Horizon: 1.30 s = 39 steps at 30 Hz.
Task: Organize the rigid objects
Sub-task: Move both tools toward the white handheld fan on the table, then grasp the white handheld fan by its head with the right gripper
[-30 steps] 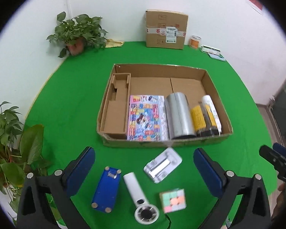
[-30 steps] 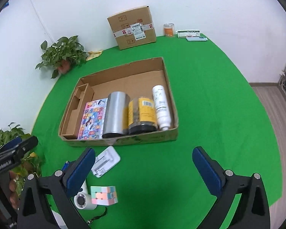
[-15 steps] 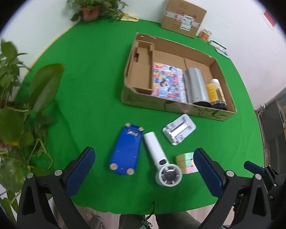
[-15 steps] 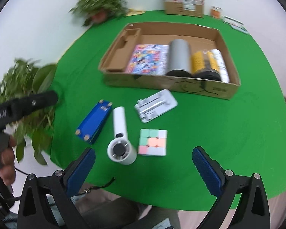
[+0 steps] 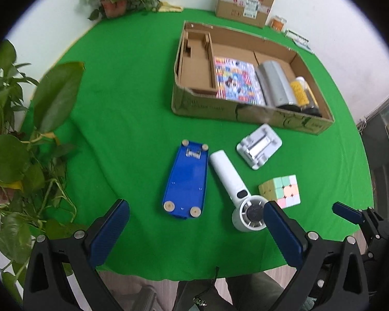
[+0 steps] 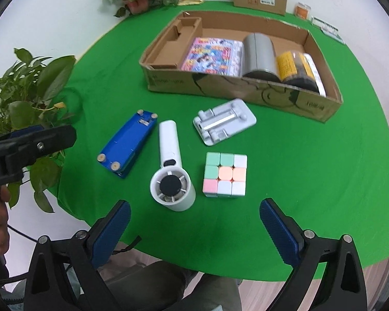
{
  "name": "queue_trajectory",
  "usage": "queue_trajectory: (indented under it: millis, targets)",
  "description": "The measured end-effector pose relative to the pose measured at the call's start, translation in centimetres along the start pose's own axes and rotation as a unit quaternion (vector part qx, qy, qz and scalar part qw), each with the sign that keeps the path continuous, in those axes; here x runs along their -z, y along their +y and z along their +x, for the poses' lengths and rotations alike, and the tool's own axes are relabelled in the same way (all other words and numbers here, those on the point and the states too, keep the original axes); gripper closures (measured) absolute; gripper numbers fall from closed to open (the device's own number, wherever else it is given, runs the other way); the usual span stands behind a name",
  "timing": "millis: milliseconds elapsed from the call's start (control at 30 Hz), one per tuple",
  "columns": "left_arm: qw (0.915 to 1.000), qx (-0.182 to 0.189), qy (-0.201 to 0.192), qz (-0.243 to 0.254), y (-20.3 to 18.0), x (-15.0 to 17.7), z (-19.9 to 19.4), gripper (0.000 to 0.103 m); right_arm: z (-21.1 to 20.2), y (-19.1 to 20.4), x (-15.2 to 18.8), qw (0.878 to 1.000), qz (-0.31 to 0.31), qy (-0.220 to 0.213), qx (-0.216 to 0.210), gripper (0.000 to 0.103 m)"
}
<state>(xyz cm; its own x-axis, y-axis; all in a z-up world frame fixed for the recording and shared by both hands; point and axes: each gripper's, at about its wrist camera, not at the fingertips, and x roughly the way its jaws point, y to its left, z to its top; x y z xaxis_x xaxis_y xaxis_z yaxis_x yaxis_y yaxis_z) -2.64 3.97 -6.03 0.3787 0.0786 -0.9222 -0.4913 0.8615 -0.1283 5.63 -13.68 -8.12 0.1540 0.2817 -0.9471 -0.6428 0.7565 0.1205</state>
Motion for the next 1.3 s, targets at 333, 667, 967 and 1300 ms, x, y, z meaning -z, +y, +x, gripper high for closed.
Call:
queue_trajectory:
  millis: [333,667,967,1300]
  targets:
    - [0.9993,0.000,0.037,0.006,0.1,0.4,3.7,0.001,5.8,1.2,0.2,0.999,-0.012,0.031,-0.036,0.009]
    - [0.9982,-0.006,0.059,-0.005,1.5,0.4,5.5,0.001,9.3,3.1,-0.7,0.999,-0.017,0.016,-0.028,0.023]
    - [0.9967,0.007,0.079,-0.018,2.2,0.5,6.6,0.001,10.9,2.2,-0.5,0.999,-0.002,0.036,-0.034,0.047]
    - [0.9894,0.091,0.111,-0.024,1.1,0.3,8.3,0.001,11.2,-3.0,4.1,0.962,0.191,0.072,-0.181,0.047]
